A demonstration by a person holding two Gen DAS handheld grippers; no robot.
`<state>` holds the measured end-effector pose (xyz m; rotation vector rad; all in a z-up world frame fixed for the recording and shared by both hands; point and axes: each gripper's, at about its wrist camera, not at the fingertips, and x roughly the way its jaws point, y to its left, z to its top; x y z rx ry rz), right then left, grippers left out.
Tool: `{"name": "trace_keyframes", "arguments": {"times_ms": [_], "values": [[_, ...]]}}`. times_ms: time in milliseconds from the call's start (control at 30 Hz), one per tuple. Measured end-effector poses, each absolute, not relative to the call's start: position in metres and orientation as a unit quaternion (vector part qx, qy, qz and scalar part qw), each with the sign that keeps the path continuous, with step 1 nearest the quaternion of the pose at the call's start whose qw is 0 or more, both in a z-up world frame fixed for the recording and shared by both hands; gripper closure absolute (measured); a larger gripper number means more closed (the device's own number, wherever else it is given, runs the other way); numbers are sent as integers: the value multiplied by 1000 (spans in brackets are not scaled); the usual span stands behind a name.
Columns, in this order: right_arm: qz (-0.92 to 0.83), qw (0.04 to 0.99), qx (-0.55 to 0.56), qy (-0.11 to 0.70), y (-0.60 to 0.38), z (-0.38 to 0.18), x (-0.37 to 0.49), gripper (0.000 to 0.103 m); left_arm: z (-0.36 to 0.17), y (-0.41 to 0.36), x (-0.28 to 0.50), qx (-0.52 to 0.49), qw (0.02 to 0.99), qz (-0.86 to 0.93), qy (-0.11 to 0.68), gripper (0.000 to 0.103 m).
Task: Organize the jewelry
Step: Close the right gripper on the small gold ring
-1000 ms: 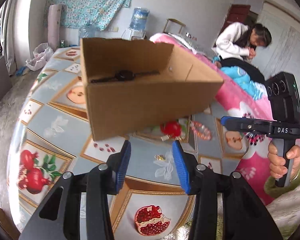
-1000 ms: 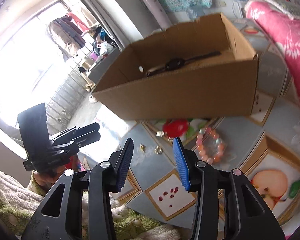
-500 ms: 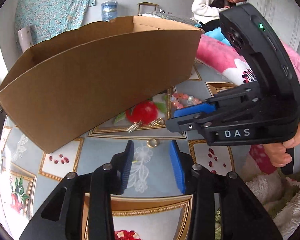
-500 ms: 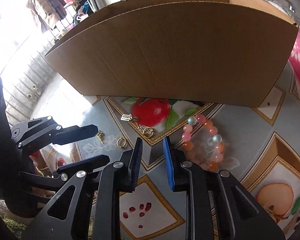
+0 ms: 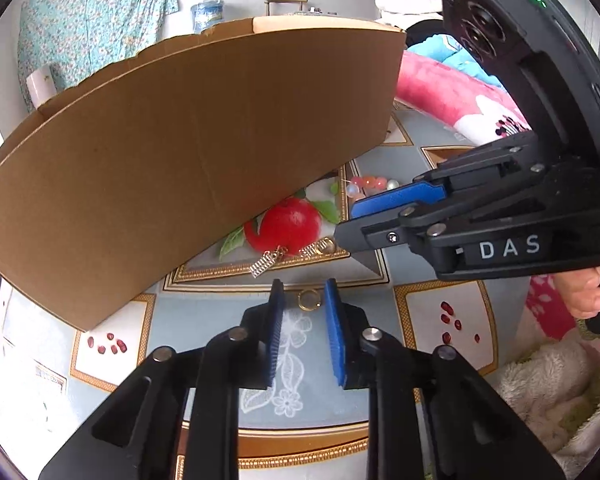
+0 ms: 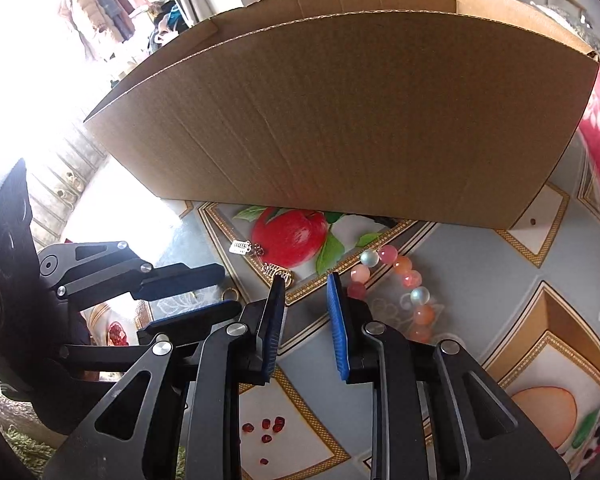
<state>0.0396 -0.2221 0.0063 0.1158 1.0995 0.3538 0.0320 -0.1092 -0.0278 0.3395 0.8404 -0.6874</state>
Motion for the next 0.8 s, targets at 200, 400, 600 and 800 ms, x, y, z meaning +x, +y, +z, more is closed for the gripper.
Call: {"name": "trace_keyframes", "arguments": {"times_ms": [200, 400, 600, 800], "values": [[171, 838, 54, 515, -224, 10, 36, 80, -28, -112, 31, 170, 844, -323, 393, 92], [179, 841, 48, 509, -219, 12, 32, 80, -29, -108, 29, 169, 844, -320, 395, 93], [185, 844, 2, 504, -202, 12, 32, 80, -28, -96, 27, 160, 848, -307, 401, 93], [185, 845, -45, 500, -185, 14, 32, 80, -28, -92, 27, 155, 849, -306, 402, 93]]}}
